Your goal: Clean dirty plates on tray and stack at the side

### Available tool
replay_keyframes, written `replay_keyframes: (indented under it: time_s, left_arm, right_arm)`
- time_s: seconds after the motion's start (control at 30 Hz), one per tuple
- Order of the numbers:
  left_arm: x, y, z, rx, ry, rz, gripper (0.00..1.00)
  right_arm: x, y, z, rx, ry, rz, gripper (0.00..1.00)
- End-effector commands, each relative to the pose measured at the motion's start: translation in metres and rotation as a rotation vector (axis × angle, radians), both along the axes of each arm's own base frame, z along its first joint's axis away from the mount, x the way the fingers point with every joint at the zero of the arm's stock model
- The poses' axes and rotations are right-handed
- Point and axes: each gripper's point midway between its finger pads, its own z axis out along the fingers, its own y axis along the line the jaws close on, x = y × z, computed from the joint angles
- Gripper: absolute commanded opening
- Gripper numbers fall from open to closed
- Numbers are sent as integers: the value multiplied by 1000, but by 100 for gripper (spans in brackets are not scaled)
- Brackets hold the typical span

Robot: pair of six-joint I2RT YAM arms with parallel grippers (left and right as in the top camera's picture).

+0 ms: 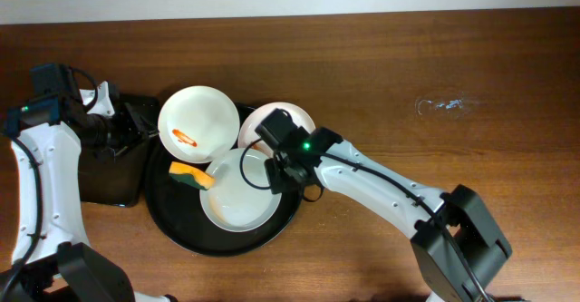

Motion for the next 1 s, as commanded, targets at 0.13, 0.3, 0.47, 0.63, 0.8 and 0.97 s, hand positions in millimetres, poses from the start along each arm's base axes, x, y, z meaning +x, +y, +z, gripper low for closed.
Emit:
replay_keyframes:
  time_s: [0.13,0.3,0.47,0.63,0.8,0.97]
  left_arm:
    - [2,-2,15,7,-49,-20,39]
    - [2,-2,15,7,-50,-20,38]
    - [2,-2,15,7,-50,-20,38]
    - [2,-2,15,7,-49,-20,38]
    - [0,-3,14,4,-41,-20,38]
    - [0,-3,14,4,-41,-20,38]
  right_arm:
    - [-22,13,-29,116,62,-41,42]
    - [-12,18,-23,149,22,-43,4]
    - [16,15,33,132,-134,-32,4]
    - [45,8,92,59,-341,49,4]
    - [68,-2,127,-115,-549,122,4]
    - [75,-1,163,-364,-789,234,4]
